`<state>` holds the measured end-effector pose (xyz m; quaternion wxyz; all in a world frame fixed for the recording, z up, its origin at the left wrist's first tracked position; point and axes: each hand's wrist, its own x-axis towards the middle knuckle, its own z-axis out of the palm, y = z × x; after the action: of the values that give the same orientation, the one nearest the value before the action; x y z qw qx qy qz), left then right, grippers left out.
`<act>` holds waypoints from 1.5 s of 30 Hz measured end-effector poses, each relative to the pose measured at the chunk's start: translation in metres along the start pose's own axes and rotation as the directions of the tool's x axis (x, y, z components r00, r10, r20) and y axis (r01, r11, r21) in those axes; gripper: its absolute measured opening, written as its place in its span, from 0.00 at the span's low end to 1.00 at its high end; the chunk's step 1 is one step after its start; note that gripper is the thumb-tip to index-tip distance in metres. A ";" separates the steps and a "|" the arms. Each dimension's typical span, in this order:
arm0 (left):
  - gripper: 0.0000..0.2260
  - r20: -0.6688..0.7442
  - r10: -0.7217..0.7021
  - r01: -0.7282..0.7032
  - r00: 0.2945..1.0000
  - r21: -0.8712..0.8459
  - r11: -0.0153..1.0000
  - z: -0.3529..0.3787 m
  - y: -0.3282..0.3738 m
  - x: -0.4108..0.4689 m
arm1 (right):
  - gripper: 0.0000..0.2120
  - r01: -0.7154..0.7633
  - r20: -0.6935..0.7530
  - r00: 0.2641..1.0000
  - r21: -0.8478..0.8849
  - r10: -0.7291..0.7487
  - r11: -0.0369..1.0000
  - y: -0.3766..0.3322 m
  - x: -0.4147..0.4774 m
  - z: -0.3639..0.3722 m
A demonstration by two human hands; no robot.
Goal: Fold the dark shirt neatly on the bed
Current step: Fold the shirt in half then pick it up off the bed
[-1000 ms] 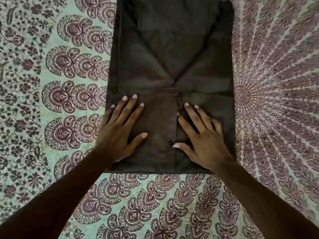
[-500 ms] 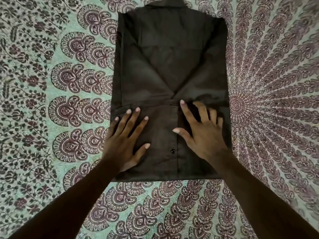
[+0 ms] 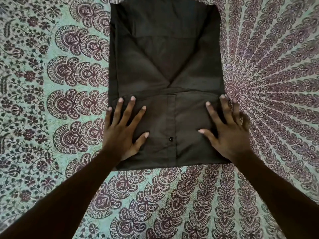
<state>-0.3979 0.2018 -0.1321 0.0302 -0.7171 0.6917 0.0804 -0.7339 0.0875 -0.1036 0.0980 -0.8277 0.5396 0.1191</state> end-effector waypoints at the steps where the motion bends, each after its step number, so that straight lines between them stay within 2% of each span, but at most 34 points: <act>1: 0.35 0.005 0.004 -0.004 1.000 0.000 1.000 -0.001 0.000 0.000 | 0.41 -0.022 -0.004 1.000 0.011 0.022 1.000 -0.002 -0.002 -0.003; 3: 0.35 0.014 0.017 -0.017 1.000 0.002 1.000 -0.004 0.001 0.000 | 0.42 0.027 0.001 1.000 0.003 -0.027 1.000 -0.008 -0.011 -0.007; 6: 0.34 0.014 -0.017 0.017 1.000 -0.017 1.000 -0.014 0.003 -0.003 | 0.47 0.177 -0.004 0.984 -0.043 -0.177 0.983 -0.010 -0.034 -0.005; 8: 0.32 -0.035 -0.050 0.047 0.998 -0.061 0.997 -0.020 0.003 -0.018 | 0.47 0.249 -0.080 0.965 -0.040 -0.251 0.968 -0.006 -0.051 0.000; 9: 0.32 -0.068 -0.034 0.029 0.997 -0.086 0.996 -0.023 0.003 -0.030 | 0.45 0.273 -0.125 0.953 -0.048 -0.277 0.961 -0.002 -0.060 0.003; 11: 0.31 -0.069 0.082 -0.088 0.994 -0.103 0.991 -0.027 -0.002 -0.060 | 0.38 0.287 -0.163 0.942 -0.056 -0.293 0.956 0.005 -0.077 0.009; 13: 0.29 0.030 0.210 -0.207 0.977 -0.085 0.975 -0.026 -0.011 -0.089 | 0.31 0.294 -0.144 0.944 -0.038 -0.296 0.955 0.012 -0.090 0.016; 14: 0.29 0.095 0.226 -0.220 0.969 -0.071 0.973 -0.025 -0.016 -0.098 | 0.29 0.299 -0.130 0.945 -0.034 -0.301 0.954 0.015 -0.095 0.019; 16: 0.29 0.179 0.169 -0.160 0.969 -0.062 0.985 -0.022 -0.022 -0.104 | 0.26 0.308 -0.128 0.942 -0.041 -0.311 0.950 0.018 -0.097 0.023; 18: 0.25 0.151 0.109 -0.097 0.983 -0.083 0.992 -0.022 -0.022 -0.100 | 0.21 0.309 -0.184 0.934 -0.018 -0.307 0.951 0.019 -0.092 0.026; 21: 0.16 0.033 0.087 -0.081 0.996 -0.161 0.984 -0.026 -0.021 -0.086 | 0.18 0.270 -0.288 0.929 0.094 -0.233 0.958 0.017 -0.080 0.022; 23: 0.15 -0.010 0.062 -0.063 0.998 -0.235 0.970 -0.035 -0.024 -0.072 | 0.17 0.256 -0.362 0.918 0.221 -0.165 0.941 0.014 -0.070 0.014; 26: 0.13 -0.049 -0.034 0.013 0.998 -0.381 0.924 -0.059 -0.031 -0.040 | 0.15 0.215 -0.381 0.924 0.444 -0.034 0.870 0.007 -0.043 -0.013; 28: 0.10 -0.072 -0.110 0.057 0.991 -0.524 0.850 -0.081 -0.035 -0.011 | 0.13 0.212 -0.417 0.908 0.544 0.041 0.812 0.001 -0.019 -0.035; 30: 0.14 -0.149 -0.186 0.055 0.971 -0.620 0.783 -0.104 -0.037 0.020 | 0.10 0.190 -0.460 0.874 0.621 0.157 0.761 -0.006 0.011 -0.063; 33: 0.21 -0.249 -0.267 0.035 0.931 -0.667 0.744 -0.131 -0.044 0.069 | 0.08 0.165 -0.523 0.799 0.665 0.296 0.729 -0.012 0.065 -0.095; 35: 0.16 -0.233 -0.333 0.076 0.914 -0.708 0.702 -0.139 -0.057 0.103 | 0.07 0.177 -0.548 0.765 0.684 0.338 0.708 -0.011 0.104 -0.109; 38: 0.03 -0.095 -0.486 0.211 0.869 -0.818 0.535 -0.143 -0.080 0.159 | 0.07 0.207 -0.532 0.785 0.709 0.318 0.675 -0.007 0.161 -0.128; 44: 0.05 -0.028 -0.541 0.225 0.841 -0.890 0.396 -0.132 -0.113 0.251 | 0.10 0.135 -0.504 0.806 0.666 0.310 0.733 -0.004 0.259 -0.152; 45: 0.02 -0.003 -0.542 0.245 0.840 -0.890 0.385 -0.125 -0.120 0.266 | 0.10 0.127 -0.511 0.806 0.644 0.300 0.755 -0.003 0.273 -0.150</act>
<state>-0.2606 -0.0747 -0.0589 -0.4172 -0.7804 0.3583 0.2975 -0.6110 -0.1929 -0.0431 0.2019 -0.7086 0.5892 -0.3316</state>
